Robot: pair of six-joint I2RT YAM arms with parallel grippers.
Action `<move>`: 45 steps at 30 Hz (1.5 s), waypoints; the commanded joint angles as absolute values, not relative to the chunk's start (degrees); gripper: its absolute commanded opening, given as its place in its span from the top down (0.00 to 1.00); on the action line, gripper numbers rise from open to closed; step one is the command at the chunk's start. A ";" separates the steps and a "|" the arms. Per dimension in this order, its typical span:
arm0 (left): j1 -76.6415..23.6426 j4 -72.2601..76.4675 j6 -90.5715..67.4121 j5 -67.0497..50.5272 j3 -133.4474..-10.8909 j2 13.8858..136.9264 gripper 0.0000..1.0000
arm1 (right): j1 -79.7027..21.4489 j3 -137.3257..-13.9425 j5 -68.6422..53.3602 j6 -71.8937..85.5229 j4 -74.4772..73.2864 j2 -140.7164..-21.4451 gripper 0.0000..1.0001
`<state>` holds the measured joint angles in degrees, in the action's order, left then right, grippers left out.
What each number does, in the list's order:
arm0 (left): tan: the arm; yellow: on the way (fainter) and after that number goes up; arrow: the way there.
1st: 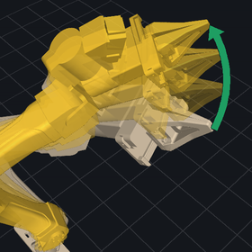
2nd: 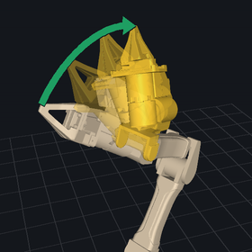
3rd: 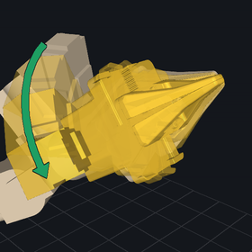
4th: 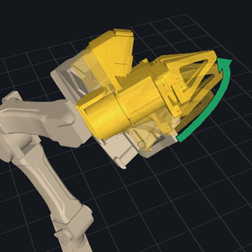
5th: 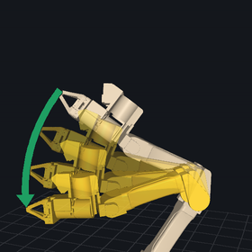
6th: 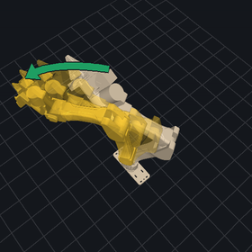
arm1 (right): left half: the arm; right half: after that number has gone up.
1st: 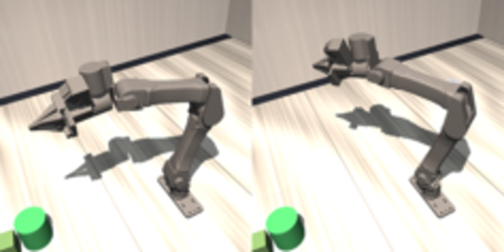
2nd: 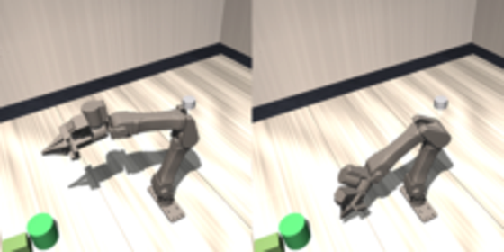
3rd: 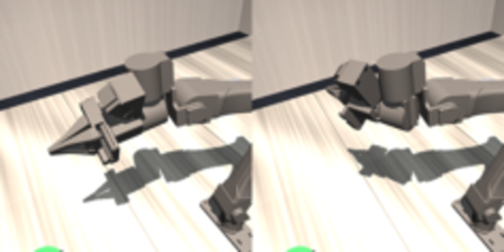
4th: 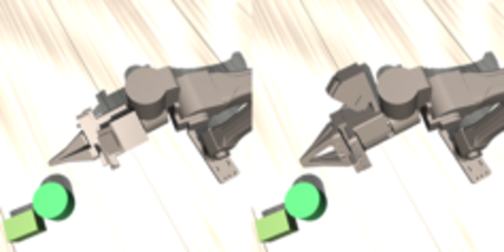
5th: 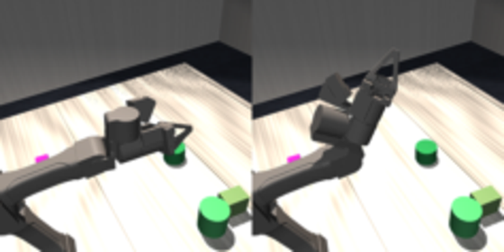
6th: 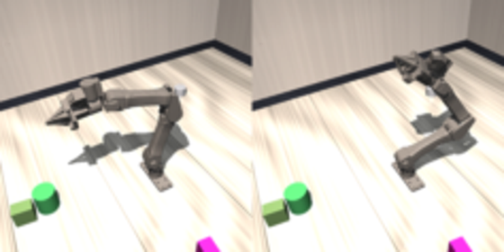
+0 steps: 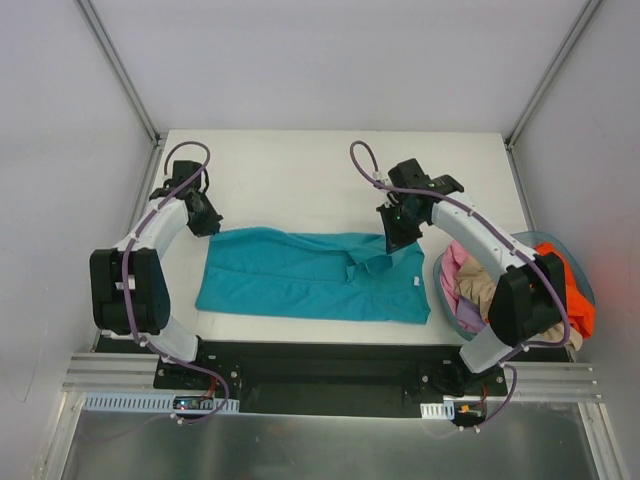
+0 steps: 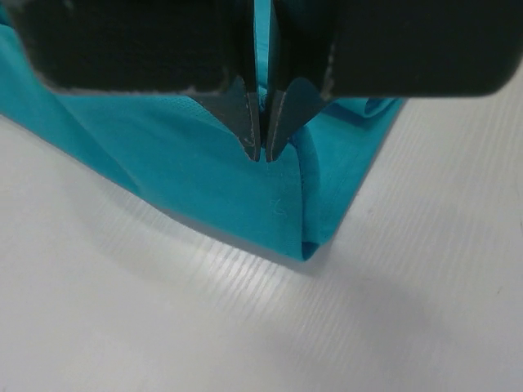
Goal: Fold and stack the t-shirts
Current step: Fold the tshirt
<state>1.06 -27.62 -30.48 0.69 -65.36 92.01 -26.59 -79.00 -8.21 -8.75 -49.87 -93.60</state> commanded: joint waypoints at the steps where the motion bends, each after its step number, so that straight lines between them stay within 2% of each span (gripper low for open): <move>1: 0.35 -26.63 -30.85 2.90 -60.57 85.17 1.00 | -27.60 -74.72 -5.63 -6.25 -54.40 -85.71 0.99; 9: 0.44 -26.28 -31.81 4.57 -53.27 77.53 1.00 | -29.70 -70.49 -6.94 -5.36 -57.74 -80.34 0.99; 17: 0.44 -26.37 -32.78 6.24 -51.51 74.62 1.00 | -30.41 -67.86 -7.38 -4.75 -58.62 -77.43 0.99; 20: 0.35 -26.37 -34.62 7.11 -49.05 73.48 0.98 | -31.46 -66.10 -8.17 -4.40 -58.10 -77.96 0.94; 22: 0.35 -26.72 -35.24 8.87 -47.30 72.60 0.91 | -31.90 -64.43 -9.22 -4.31 -57.48 -78.39 0.81; 23: 0.44 -27.24 -36.11 9.40 -46.85 72.34 0.72 | -32.51 -63.90 -9.49 -4.31 -57.48 -78.66 0.78; 24: 0.44 -27.51 -36.47 9.93 -46.58 71.81 0.59 | -32.69 -63.46 -9.93 -4.39 -57.48 -78.84 0.71; 25: 0.35 -28.21 -36.82 10.02 -46.15 71.37 0.39 | -32.87 -62.94 -10.80 -4.57 -57.48 -79.19 0.63; 27: 0.44 -28.48 -37.35 9.85 -46.23 70.49 0.07 | -33.13 -63.10 -11.34 -4.31 -58.00 -79.45 0.45; 28: 0.35 -28.65 -37.18 8.97 -46.93 70.23 0.03 | -33.05 -63.37 -10.82 -4.22 -58.36 -79.63 0.36; 30: 0.35 -29.00 -36.91 7.74 -47.90 69.61 0.01 | -33.05 -64.95 -9.15 -4.22 -59.32 -79.80 0.03; 34: 0.18 -28.83 -37.44 0.81 -50.53 69.69 0.01 | -32.96 -67.15 -9.92 -1.42 -57.31 -80.94 0.03; 39: -7.63 -27.43 -36.57 -1.39 -53.35 75.05 0.01 | -32.87 -62.07 -20.73 6.04 -44.25 -83.66 0.03; 45: -10.81 -26.54 -35.77 -4.58 -54.32 84.28 0.01 | -32.52 -59.33 -20.57 9.93 -37.37 -90.25 0.03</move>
<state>-10.48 -26.06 -36.69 -1.89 -53.74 79.81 -32.84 -61.19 -17.96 5.32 -44.14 -86.76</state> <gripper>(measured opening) 0.992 0.966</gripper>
